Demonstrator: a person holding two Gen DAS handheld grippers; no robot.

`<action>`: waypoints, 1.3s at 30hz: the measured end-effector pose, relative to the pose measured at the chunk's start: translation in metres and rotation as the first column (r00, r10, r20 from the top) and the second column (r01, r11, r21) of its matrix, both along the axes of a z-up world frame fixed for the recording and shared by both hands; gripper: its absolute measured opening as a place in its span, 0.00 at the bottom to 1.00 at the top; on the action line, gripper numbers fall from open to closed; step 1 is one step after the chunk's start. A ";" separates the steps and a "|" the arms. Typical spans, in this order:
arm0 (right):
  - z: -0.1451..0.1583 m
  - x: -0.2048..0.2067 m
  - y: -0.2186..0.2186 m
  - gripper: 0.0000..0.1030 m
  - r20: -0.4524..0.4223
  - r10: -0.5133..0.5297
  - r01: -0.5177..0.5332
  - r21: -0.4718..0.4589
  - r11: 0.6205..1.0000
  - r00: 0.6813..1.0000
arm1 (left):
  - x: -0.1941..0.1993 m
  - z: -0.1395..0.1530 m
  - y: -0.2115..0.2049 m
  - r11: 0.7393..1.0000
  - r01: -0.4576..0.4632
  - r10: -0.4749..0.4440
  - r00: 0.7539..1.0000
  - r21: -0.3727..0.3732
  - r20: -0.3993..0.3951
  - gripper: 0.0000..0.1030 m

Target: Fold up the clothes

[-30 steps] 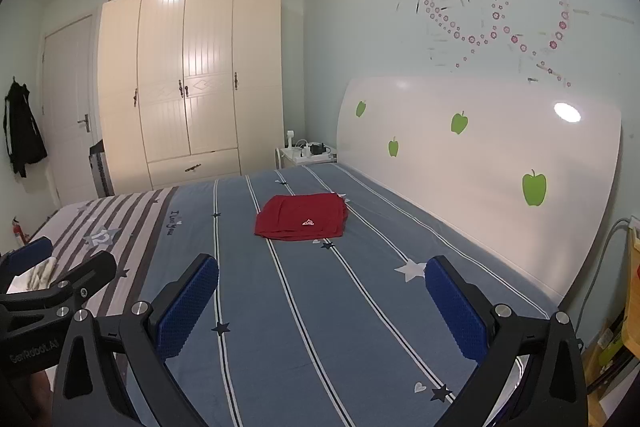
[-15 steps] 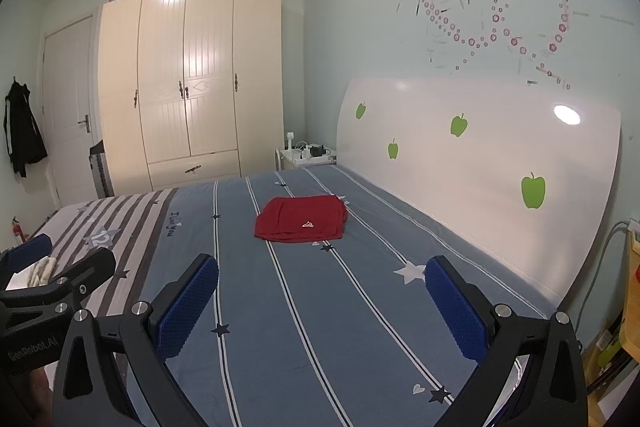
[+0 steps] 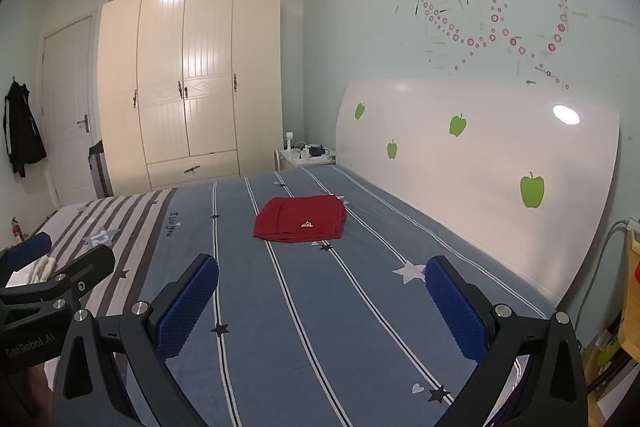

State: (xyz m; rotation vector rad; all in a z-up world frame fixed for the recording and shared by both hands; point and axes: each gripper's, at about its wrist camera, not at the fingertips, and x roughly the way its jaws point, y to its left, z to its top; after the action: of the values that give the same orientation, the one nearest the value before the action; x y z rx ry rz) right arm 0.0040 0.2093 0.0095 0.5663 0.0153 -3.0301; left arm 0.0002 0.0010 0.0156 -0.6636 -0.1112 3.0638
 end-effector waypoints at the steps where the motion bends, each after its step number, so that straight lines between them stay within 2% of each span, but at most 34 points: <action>1: 0.000 0.000 0.000 0.99 -0.001 0.000 0.000 0.001 1.000 1.000 | 0.000 0.000 0.000 1.000 0.001 -0.001 1.000 0.003 0.001 0.99; 16: -0.007 -0.006 0.002 0.99 0.006 -0.010 0.010 -0.001 1.000 1.000 | 0.000 -0.004 -0.006 0.999 0.047 -0.047 0.999 0.015 -0.019 0.99; 20: -0.020 -0.017 0.003 0.99 0.006 -0.011 0.011 -0.016 1.000 1.000 | -0.006 -0.013 -0.013 1.000 0.015 -0.015 0.998 -0.005 -0.059 0.99; 22: -0.030 -0.028 0.003 0.99 0.015 -0.010 0.010 -0.019 1.000 1.000 | -0.018 -0.025 -0.020 1.000 -0.006 0.006 0.999 0.015 -0.053 0.99; 27: -0.074 -0.078 0.002 0.99 0.063 -0.013 0.014 -0.019 1.000 0.998 | -0.070 -0.076 -0.040 0.996 -0.017 0.016 1.000 0.089 0.007 0.99; 30: -0.118 -0.132 0.000 0.99 0.088 -0.004 0.005 -0.008 1.000 0.996 | -0.118 -0.123 -0.042 0.997 -0.025 0.023 1.000 0.074 0.017 0.99; 33: -0.165 -0.192 -0.003 0.99 0.112 0.004 -0.005 0.009 1.000 0.994 | -0.181 -0.175 -0.043 0.998 -0.007 0.006 0.999 0.055 0.032 0.89; 35: -0.199 -0.240 -0.004 0.99 0.133 0.014 -0.017 0.017 1.000 0.991 | -0.227 -0.207 -0.043 0.998 -0.015 0.012 0.999 0.055 0.051 0.78; 39: -0.253 -0.321 0.005 0.99 0.164 -0.008 0.007 0.009 1.000 0.986 | -0.313 -0.258 -0.044 0.991 -0.057 0.045 0.994 0.121 0.100 0.73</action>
State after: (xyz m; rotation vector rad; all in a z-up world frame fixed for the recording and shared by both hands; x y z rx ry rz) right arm -0.3166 0.2143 -0.2430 0.8160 0.0183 -2.9815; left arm -0.3129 -0.0429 -0.2422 -0.8141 -0.3207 3.0404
